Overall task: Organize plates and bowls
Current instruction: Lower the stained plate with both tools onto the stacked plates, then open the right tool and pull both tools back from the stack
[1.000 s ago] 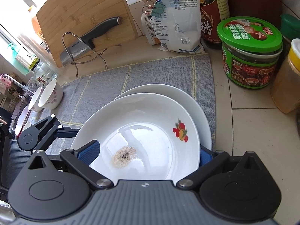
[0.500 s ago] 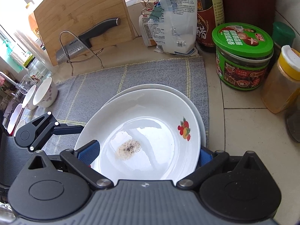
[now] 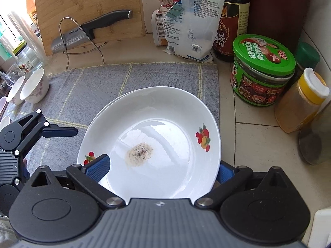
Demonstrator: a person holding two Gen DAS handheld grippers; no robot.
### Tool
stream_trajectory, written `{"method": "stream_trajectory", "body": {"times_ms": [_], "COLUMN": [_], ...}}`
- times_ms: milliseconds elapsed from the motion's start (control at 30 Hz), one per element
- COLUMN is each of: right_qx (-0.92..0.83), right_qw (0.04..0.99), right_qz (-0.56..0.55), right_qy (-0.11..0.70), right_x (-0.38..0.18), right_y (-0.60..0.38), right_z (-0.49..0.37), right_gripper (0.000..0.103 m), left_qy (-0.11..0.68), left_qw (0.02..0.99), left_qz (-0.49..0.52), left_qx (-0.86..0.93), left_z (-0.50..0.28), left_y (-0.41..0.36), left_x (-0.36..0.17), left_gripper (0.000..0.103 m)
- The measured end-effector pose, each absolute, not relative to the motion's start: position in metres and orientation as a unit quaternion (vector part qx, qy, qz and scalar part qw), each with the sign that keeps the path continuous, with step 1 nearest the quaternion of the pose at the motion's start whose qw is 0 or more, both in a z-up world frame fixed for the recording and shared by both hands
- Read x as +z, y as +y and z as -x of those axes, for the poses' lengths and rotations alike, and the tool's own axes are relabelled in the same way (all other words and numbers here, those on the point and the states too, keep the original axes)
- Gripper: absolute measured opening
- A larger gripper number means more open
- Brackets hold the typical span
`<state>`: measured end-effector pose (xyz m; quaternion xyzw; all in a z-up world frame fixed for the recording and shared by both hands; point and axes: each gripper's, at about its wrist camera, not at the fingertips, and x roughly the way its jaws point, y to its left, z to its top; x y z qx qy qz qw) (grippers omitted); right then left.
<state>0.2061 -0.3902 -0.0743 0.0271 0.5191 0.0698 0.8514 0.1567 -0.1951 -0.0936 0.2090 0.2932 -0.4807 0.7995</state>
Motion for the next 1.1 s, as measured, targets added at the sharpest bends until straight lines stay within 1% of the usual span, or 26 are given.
{"method": "stream_trajectory", "body": {"times_ms": [167,367,533,833,967,1100], "right_qx": [0.051,0.040,0.035,0.006,0.005,0.011], "right_qw": [0.849,0.857,0.865,0.881,0.889,0.901], "right_qz": [-0.004,0.025,0.024,0.025,0.014,0.027], "right_qy": [0.525,0.512,0.500,0.473,0.458,0.433], "right_x": [-0.076,-0.069,-0.062,-0.049,-0.046,-0.046], "right_y": [-0.388,-0.374,-0.360,-0.329,-0.319,-0.308], "right_z": [-0.203,-0.195,-0.186,-0.162,-0.153,-0.145], "right_gripper": [0.103,0.103,0.103,0.103,0.103,0.103], "left_qy": [0.288,0.273,0.248,0.227,0.230,0.230], "left_qw": [0.802,0.811,0.826,0.839,0.849,0.871], "left_qz": [-0.203,-0.192,-0.189,-0.172,-0.170,-0.165], "left_qx": [-0.482,-0.481,-0.470,-0.465,-0.443,-0.402], "left_z": [-0.156,-0.151,-0.147,-0.146,-0.140,-0.135], "left_y": [-0.190,-0.180,-0.166,-0.141,-0.131,-0.119], "left_x": [-0.091,-0.086,-0.078,-0.071,-0.063,-0.053], "left_gripper": [0.102,0.102,0.102,0.102,0.102,0.102]}}
